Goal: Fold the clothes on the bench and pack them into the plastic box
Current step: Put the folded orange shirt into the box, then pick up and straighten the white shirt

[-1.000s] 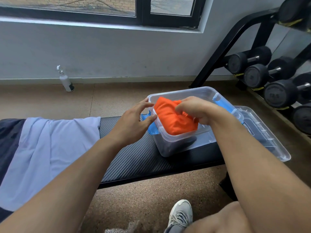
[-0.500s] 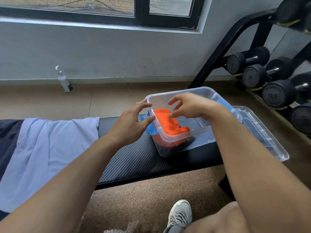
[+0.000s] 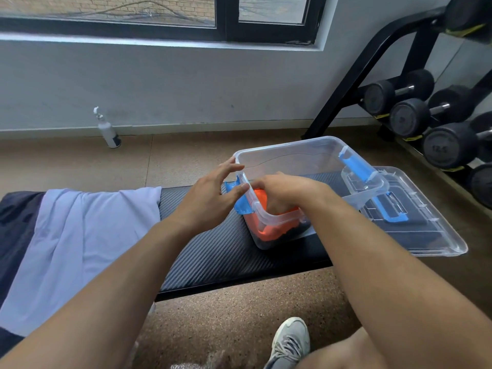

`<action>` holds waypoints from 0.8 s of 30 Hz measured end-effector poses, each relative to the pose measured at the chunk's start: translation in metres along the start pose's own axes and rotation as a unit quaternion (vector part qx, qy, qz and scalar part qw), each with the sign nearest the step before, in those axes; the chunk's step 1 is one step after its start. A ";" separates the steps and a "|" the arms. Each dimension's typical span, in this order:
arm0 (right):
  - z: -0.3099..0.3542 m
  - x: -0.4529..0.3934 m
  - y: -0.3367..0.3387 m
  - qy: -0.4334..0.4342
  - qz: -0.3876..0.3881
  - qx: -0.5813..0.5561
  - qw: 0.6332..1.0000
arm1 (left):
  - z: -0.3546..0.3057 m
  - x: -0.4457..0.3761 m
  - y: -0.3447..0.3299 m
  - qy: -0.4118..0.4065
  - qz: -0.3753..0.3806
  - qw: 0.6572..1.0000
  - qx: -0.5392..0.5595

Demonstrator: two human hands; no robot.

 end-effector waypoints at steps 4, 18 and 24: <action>-0.026 0.020 0.021 -0.045 -0.051 -0.088 0.994 | 0.000 -0.001 0.002 -0.002 -0.003 1.000 0.003; 0.106 0.007 0.052 0.119 -0.450 -0.184 0.866 | 0.046 0.049 0.065 0.134 -0.052 0.988 -0.060; 0.176 -0.033 0.026 0.147 -0.269 -0.211 0.928 | 0.093 0.108 0.128 0.254 -0.096 0.956 -0.109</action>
Point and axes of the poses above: each hand's wrist, its own x-axis away from the middle knuckle, its own y-axis out of the back of the hand, z = x × y, the point moved 1 cm from there along -x, towards the middle knuckle, and after that the axes turned 15 degrees about x, right-handed, at the moved point
